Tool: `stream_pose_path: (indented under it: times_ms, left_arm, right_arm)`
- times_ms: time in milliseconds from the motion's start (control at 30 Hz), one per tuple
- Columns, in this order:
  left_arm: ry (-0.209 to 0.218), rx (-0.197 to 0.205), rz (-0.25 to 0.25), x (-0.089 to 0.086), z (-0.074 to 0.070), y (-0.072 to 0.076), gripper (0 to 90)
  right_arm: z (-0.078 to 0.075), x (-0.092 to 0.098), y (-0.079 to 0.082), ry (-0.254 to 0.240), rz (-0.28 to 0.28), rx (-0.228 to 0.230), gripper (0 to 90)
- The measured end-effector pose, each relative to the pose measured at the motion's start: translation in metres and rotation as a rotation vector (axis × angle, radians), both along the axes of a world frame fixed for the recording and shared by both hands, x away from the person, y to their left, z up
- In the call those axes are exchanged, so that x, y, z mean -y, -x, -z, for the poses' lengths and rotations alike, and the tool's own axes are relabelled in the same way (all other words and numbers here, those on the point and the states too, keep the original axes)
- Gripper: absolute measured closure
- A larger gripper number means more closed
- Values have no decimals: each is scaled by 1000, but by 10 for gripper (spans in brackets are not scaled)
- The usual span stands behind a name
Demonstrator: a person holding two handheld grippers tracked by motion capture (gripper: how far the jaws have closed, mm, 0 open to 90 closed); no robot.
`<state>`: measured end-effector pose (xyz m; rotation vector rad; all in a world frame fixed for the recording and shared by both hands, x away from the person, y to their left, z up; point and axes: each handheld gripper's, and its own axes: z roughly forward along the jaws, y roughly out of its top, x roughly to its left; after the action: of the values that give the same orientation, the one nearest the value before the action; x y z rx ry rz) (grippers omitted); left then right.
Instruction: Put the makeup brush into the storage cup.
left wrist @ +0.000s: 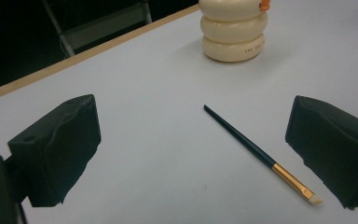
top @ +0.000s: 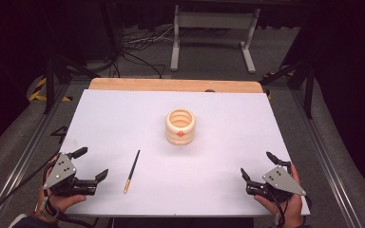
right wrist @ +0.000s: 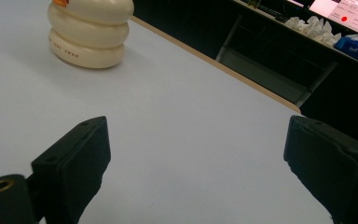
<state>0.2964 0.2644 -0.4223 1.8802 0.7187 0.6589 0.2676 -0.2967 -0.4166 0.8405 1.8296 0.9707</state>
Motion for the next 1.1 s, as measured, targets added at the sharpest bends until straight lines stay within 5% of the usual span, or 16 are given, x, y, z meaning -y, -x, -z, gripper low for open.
stream_pose_path:
  times_ms: [200,367,633,733,933,1100]
  left_arm:
    - [-52,-41,0,9,4,-3,100]
    - [-86,-124,-1,15,3,-8,102]
    - [-165,-347,38,34,2,-19,90]
    - [-213,-412,56,46,4,-23,130]
    - [-309,-625,79,68,9,-42,276]
    - [-367,-696,66,82,10,-50,347]
  right_arm:
    - [1,-2,-1,24,12,-16,84]
    - [3,-5,-3,47,17,-35,87]
    - [5,-8,-4,62,1,-58,87]
    - [6,-9,-5,65,-5,-65,91]
    - [9,-8,-8,68,-9,-90,96]
    - [8,-9,-7,78,-17,-85,97]
